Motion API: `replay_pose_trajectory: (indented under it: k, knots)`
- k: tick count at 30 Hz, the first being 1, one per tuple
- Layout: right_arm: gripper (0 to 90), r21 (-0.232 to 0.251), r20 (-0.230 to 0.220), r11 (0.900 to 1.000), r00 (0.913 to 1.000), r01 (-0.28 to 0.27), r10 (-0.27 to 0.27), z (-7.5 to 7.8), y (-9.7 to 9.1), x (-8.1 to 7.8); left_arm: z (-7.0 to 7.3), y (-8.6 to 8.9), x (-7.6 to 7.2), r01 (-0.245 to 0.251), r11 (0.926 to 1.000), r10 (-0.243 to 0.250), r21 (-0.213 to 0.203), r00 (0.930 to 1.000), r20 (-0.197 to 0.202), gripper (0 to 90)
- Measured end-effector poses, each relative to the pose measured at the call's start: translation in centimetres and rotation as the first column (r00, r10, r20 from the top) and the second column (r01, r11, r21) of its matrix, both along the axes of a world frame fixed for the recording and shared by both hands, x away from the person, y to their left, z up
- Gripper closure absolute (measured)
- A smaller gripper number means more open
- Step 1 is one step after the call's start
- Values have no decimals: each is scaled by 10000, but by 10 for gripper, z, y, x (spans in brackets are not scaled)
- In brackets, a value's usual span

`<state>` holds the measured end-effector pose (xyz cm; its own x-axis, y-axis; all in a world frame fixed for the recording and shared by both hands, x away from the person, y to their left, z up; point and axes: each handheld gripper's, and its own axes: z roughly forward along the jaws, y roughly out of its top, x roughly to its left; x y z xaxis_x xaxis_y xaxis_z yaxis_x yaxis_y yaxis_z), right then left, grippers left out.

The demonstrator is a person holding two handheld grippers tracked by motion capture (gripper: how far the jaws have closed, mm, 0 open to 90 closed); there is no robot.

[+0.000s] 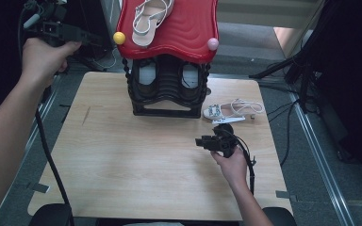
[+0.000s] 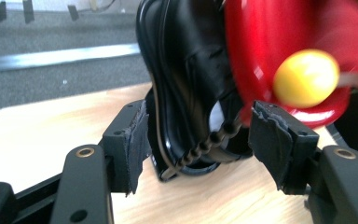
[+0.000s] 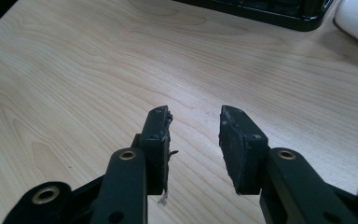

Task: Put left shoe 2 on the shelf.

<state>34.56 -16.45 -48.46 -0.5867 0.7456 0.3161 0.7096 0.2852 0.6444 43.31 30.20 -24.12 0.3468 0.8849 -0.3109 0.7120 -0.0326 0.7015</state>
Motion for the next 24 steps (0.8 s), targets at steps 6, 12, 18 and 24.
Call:
replay_pose_trajectory:
  k: [6,12,18,24]
  knots:
    - [648,28,86,10000,10000,13,-13,0,-4,2,-23,5,-8,183,9997,-182,-140,9998,67,431]
    - [670,-8,194,9996,9994,272,-271,4,-14,5,-44,6,-13,287,9996,-287,-36,9995,121,520]
    - [722,-78,194,9984,9983,555,-553,12,-23,13,-64,2,-23,460,9989,-458,-68,9987,225,609]
    - [774,365,67,9955,9961,879,-882,14,-37,23,-85,-5,-32,591,9981,-592,-186,9982,-42,639]
